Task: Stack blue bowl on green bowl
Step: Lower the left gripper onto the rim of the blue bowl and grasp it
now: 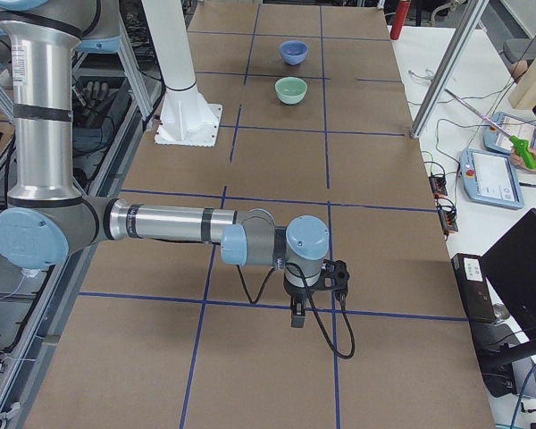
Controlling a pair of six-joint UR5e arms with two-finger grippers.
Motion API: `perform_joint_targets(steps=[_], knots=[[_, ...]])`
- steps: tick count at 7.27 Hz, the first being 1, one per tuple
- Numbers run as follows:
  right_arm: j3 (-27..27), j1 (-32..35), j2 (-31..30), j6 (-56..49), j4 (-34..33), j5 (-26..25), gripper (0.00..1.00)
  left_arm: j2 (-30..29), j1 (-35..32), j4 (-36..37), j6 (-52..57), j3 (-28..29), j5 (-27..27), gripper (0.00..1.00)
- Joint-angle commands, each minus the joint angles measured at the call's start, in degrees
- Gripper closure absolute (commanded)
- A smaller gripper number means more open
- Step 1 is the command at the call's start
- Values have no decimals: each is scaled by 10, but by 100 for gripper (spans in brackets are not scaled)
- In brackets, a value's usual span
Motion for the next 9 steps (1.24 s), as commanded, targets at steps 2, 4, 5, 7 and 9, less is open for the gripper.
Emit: perform_joint_targets(steps=[2,4,5,7,9], knots=[[0,0,0,0,1,-1,0,0,117,-37,-205,-67,0,0],[0,0,0,0,1,-1,0,49,203,-210,-359,-47,4,0],[0,0,0,0,1,-1,0,52,232,-298,-415,-5,6,0],[0,0,0,0,1,-1,0,51,273,-384,-461,61,21,0],[0,0,0,0,1,-1,0,47,299,-388,-474,71,38,0]])
